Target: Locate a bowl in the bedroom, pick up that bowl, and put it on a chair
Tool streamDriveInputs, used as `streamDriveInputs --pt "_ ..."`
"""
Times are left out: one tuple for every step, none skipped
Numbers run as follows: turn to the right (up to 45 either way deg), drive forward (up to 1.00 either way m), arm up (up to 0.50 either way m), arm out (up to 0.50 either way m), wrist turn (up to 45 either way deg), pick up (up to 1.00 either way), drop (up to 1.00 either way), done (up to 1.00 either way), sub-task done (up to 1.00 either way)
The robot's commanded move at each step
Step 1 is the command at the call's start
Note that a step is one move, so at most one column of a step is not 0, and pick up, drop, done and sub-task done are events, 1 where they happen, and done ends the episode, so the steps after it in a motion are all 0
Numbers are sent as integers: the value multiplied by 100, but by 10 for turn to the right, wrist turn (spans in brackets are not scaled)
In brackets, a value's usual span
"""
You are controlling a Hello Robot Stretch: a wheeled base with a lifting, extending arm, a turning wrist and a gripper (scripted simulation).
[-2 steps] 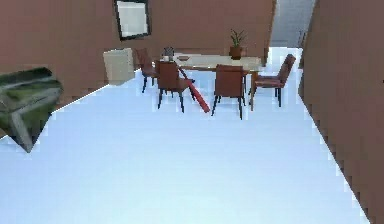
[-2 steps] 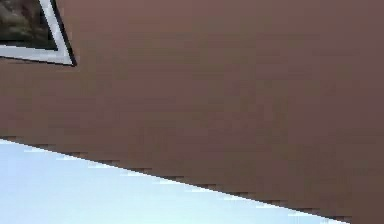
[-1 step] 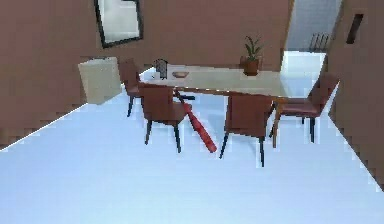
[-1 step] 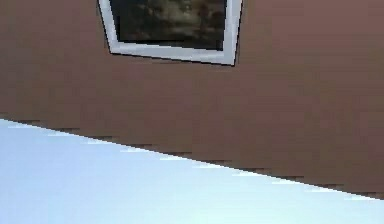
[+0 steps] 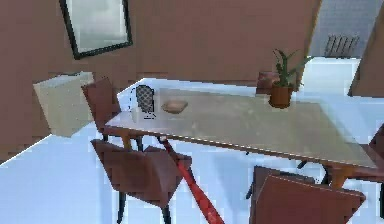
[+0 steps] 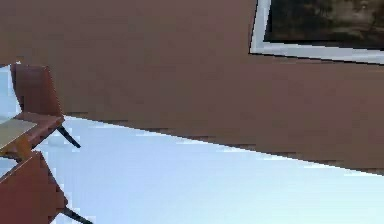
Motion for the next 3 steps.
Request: streamDriveInputs --pt "0 35 0 0 0 0 0 0 0" --pt "-450 0 0 0 0 0 0 0 0" --pt "-450 0 0 0 0 0 0 0 0"
